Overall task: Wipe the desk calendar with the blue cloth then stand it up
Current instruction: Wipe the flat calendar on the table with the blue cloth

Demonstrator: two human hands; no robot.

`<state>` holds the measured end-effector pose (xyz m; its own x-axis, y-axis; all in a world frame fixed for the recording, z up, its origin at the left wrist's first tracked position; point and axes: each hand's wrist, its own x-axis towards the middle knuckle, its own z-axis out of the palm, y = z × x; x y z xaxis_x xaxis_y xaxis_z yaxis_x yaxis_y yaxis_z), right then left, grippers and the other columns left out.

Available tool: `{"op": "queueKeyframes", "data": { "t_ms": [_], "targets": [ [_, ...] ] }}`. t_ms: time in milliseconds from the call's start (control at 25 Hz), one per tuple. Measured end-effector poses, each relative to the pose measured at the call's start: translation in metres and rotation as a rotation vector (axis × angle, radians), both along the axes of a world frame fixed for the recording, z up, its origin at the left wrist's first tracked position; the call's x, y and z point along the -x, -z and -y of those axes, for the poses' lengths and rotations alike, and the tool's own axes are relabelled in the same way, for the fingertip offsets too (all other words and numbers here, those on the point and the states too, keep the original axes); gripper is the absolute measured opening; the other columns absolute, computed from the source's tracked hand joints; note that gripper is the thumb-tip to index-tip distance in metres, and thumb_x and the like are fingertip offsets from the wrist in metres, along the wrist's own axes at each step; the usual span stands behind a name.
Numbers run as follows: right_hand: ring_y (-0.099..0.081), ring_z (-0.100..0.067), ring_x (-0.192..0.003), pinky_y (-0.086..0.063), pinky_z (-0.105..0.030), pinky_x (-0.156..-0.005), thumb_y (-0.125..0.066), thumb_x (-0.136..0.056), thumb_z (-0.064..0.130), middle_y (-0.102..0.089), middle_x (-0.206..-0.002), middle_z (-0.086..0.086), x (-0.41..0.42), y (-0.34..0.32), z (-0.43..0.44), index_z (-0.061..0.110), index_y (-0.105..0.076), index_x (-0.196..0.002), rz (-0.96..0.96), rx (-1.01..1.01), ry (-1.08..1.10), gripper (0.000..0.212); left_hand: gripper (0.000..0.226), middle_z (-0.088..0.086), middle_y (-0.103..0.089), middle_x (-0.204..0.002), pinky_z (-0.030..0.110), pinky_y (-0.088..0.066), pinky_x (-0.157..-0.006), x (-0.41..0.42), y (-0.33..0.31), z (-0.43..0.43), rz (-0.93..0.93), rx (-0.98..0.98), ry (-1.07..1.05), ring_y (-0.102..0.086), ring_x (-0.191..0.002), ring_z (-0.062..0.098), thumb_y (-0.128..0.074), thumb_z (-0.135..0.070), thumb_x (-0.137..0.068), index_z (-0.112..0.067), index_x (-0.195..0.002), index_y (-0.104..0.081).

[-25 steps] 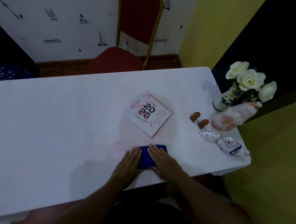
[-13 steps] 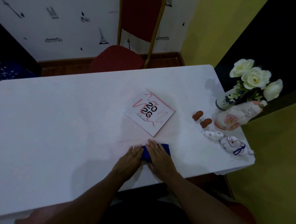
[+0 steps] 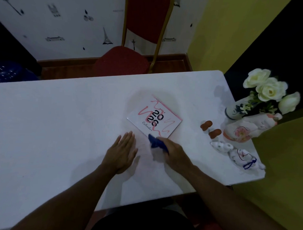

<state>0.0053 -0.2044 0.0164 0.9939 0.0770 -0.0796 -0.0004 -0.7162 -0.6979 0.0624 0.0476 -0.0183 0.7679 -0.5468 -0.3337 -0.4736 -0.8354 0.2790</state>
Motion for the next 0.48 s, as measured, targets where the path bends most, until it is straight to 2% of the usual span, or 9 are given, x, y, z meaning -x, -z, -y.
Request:
{"op": "queueKeyframes", "data": {
  "t_ms": [120,240,320,480],
  "targets": [
    [-0.069,-0.027,-0.106,-0.055,-0.036,-0.095,-0.058,-0.09,-0.009,-0.074,-0.119,-0.011,-0.046,-0.012,0.011,0.007,-0.062,-0.134,0.022,-0.042,0.185,0.047,0.081,0.009,-0.002,-0.176,0.041,0.0,-0.134,-0.034,0.001,0.012,0.022,-0.008,-0.016,0.002,-0.164,0.022,0.009,-0.052,-0.1,-0.01,-0.167,-0.007],
    [-0.07,-0.027,-0.097,-0.053,-0.031,-0.082,-0.054,-0.09,-0.009,-0.074,-0.108,-0.003,-0.09,-0.012,0.02,0.012,-0.063,-0.132,0.039,-0.066,0.336,0.048,0.069,0.012,0.001,-0.176,0.044,-0.003,-0.134,-0.061,0.009,0.021,0.031,-0.053,-0.04,0.003,-0.165,0.026,-0.006,-0.044,-0.108,-0.008,-0.167,-0.002],
    [-0.07,-0.029,-0.096,-0.053,-0.031,-0.079,-0.052,-0.093,-0.007,-0.071,-0.105,-0.001,-0.117,-0.006,0.024,0.013,-0.061,-0.134,0.002,-0.099,0.435,0.047,0.068,0.015,0.001,-0.176,0.045,-0.005,-0.134,-0.076,0.016,0.025,0.035,-0.063,-0.064,0.001,-0.164,0.029,-0.012,-0.042,-0.11,-0.005,-0.167,-0.004],
    [-0.068,-0.031,-0.11,-0.058,-0.044,-0.096,-0.053,-0.099,0.0,-0.071,-0.123,-0.011,-0.155,0.016,0.019,0.013,-0.056,-0.143,-0.064,-0.105,0.561,0.046,0.071,0.017,-0.007,-0.175,0.049,-0.015,-0.133,-0.088,0.036,0.026,0.067,0.009,-0.112,-0.009,-0.164,0.033,-0.021,-0.043,-0.109,-0.001,-0.166,-0.012]
  ]
}}
